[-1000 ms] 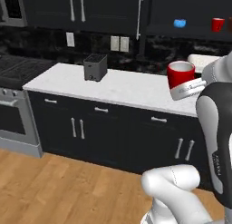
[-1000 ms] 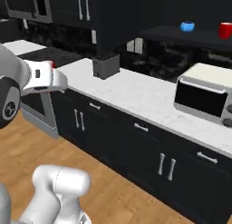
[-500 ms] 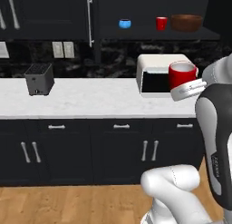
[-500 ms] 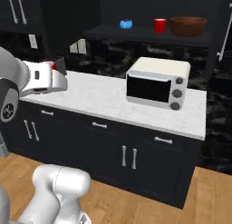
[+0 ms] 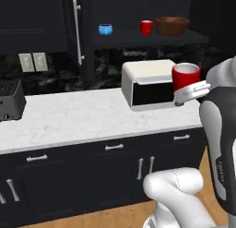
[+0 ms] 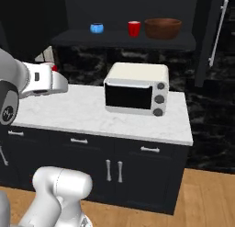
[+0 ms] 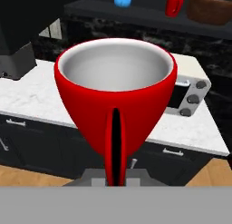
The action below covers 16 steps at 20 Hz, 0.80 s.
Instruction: Gather all objects into one cabinet and sort the glasses and bowls to opposite sides.
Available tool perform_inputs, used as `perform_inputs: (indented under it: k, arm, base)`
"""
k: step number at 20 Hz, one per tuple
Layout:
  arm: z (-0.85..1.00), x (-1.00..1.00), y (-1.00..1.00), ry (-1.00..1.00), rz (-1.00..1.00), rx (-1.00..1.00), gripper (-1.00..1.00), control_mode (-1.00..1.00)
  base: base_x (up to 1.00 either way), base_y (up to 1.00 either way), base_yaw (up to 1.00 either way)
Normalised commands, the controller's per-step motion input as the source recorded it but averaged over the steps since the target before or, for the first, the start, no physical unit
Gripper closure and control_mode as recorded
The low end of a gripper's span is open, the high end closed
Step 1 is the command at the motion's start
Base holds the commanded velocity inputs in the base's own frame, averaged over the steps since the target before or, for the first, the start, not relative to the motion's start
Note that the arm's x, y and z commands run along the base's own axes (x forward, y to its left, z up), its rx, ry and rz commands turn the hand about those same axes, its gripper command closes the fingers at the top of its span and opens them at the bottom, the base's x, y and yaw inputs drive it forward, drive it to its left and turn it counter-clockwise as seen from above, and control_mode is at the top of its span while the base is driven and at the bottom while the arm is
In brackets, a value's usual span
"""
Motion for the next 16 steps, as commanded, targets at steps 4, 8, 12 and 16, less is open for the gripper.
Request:
perform_inputs:
  k: [4,8,12,16]
  arm:
    - [0.0,0.0,0.0,0.0,0.0,0.0,1.0,1.0]
    - [0.0,0.0,0.0,0.0,0.0,0.0,1.0,1.0]
    - [0.0,0.0,0.0,0.0,0.0,0.0,1.0,1.0]
    - [0.0,0.0,0.0,0.0,0.0,0.0,1.0,1.0]
  base:
    - [0.98,0.37,-0.09]
    - [0.96,0.01,-0.02]
    - [0.78,0.0,0.0]
    - [0.21,0.0,0.0]
